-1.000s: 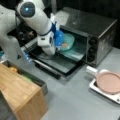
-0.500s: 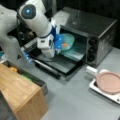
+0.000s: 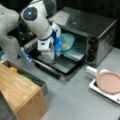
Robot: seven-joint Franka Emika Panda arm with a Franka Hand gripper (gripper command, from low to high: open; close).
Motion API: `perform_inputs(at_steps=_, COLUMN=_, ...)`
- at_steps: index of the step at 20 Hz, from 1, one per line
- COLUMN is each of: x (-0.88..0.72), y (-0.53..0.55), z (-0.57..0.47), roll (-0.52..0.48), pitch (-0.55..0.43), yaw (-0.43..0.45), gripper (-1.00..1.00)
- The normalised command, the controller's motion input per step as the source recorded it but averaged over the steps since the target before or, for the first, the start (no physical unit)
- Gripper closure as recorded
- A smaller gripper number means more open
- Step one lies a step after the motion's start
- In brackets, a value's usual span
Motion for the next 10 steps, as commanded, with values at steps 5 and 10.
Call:
perform_inputs(at_steps=5, x=-0.04, y=0.07, z=-0.07, roll=-0.159, pitch=-0.072, yaw=-0.047, gripper=-1.0)
perform_inputs(at_steps=10, x=-0.09, y=0.09, z=-0.06, roll=-0.165, pitch=-0.073, yaw=-0.056, gripper=-1.0)
